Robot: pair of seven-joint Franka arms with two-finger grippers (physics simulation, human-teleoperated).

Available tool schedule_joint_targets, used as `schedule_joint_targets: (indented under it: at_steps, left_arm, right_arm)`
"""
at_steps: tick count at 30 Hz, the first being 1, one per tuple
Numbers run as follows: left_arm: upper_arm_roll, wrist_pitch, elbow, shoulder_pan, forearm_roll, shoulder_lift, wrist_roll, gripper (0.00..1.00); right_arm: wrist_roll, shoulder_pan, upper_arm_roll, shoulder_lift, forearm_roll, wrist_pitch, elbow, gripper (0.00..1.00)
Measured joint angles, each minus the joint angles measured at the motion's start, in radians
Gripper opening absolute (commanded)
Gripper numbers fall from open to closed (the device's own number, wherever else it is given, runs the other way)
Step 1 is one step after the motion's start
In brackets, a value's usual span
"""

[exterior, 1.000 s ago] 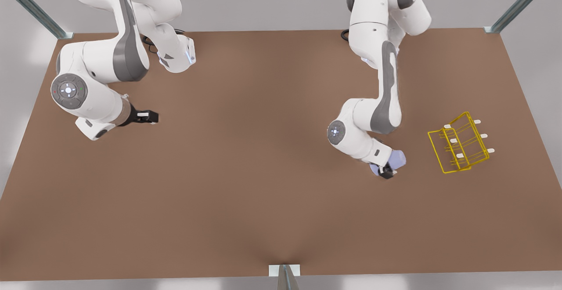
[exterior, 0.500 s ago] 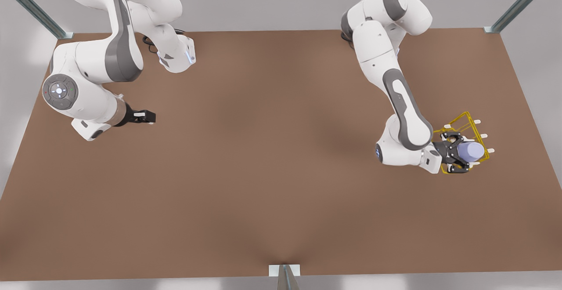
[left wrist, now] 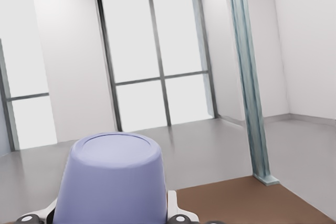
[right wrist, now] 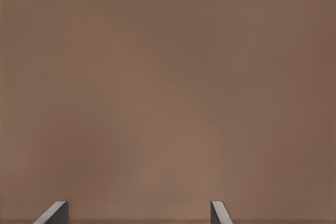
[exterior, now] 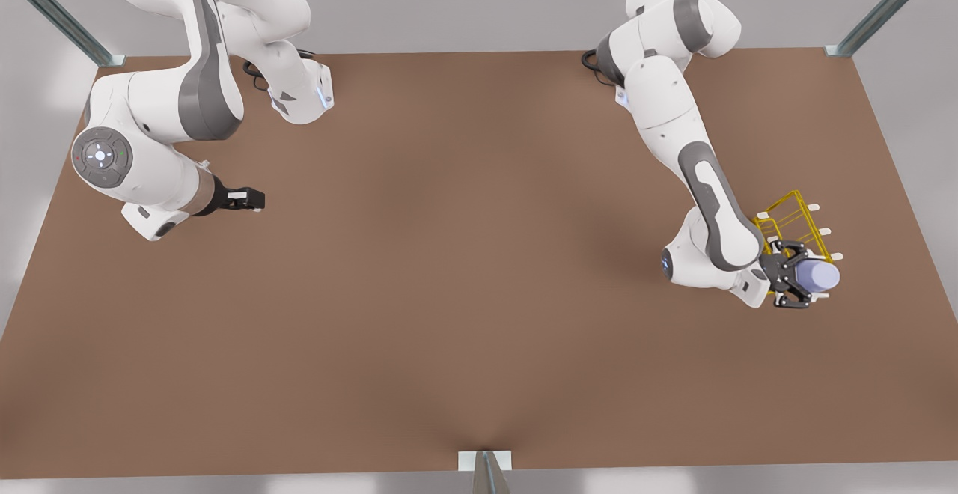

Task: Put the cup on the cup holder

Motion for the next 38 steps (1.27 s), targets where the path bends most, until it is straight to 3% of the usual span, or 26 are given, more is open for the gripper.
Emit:
schedule_joint_targets:
  at_steps: [8, 9, 10, 11, 15, 18, 20, 22, 24, 25, 29, 30, 33, 38]
  left_arm:
    - [0.0, 0.021, -0.053, 0.0, 0.008, -0.013, -0.028, 0.77]
    - [0.0, 0.022, -0.058, -0.001, 0.008, -0.014, -0.031, 0.81]
    - [0.0, 0.023, -0.067, -0.003, 0.009, -0.014, -0.035, 0.95]
    - [0.0, 0.024, -0.072, -0.005, 0.01, -0.014, -0.038, 1.0]
    - [0.002, 0.025, -0.089, -0.022, 0.018, -0.02, -0.051, 1.0]
    - [0.08, 0.015, -0.102, -0.132, 0.036, -0.139, -0.049, 1.0]
    - [0.138, -0.049, 0.026, -0.247, -0.157, -0.246, 0.01, 1.0]
    - [0.182, -0.236, 0.337, -0.263, -0.498, -0.275, 0.137, 1.0]
    - [0.185, -0.409, 0.488, -0.237, -0.755, -0.321, 0.294, 1.0]
    - [0.079, -0.484, 0.552, -0.142, -0.834, -0.384, 0.383, 1.0]
    - [-0.756, -0.681, 0.624, 0.481, -0.892, -0.603, 0.737, 1.0]
    - [-0.86, -0.708, 0.633, 0.556, -0.897, -0.608, 0.821, 1.0]
    - [-0.955, -0.721, 0.577, 0.628, -0.94, -0.663, 1.041, 1.0]
    - [-0.965, -0.78, 0.571, 0.651, -0.98, -0.685, 1.35, 1.0]
  right_arm:
    - [-0.004, 0.0, 0.0, 0.001, 0.0, 0.0, -0.001, 1.0]
    - [-0.004, 0.0, 0.0, 0.001, 0.0, 0.0, -0.001, 1.0]
    - [-0.004, 0.0, 0.0, 0.001, 0.0, 0.0, -0.001, 1.0]
    - [-0.005, 0.0, 0.0, 0.001, 0.0, 0.0, -0.001, 1.0]
    - [-0.009, 0.0, 0.0, 0.002, 0.0, 0.0, -0.002, 1.0]
    - [-0.011, 0.0, 0.0, 0.002, 0.0, 0.0, -0.001, 1.0]
    - [-0.012, 0.0, -0.001, 0.002, -0.002, 0.001, 0.008, 1.0]
    - [-0.013, -0.001, -0.002, 0.0, -0.008, 0.002, 0.032, 1.0]
    - [-0.015, -0.002, -0.001, -0.008, -0.01, 0.001, 0.039, 1.0]
    - [-0.015, -0.002, 0.0, -0.015, -0.01, 0.001, 0.039, 1.0]
    - [-0.018, 0.0, 0.003, -0.042, -0.011, 0.0, 0.031, 1.0]
    - [-0.018, 0.001, 0.002, -0.045, -0.011, 0.0, 0.03, 1.0]
    - [-0.021, 0.001, 0.002, -0.047, -0.012, -0.001, 0.03, 1.0]
    - [-0.026, 0.0, 0.003, -0.047, -0.012, -0.001, 0.031, 1.0]
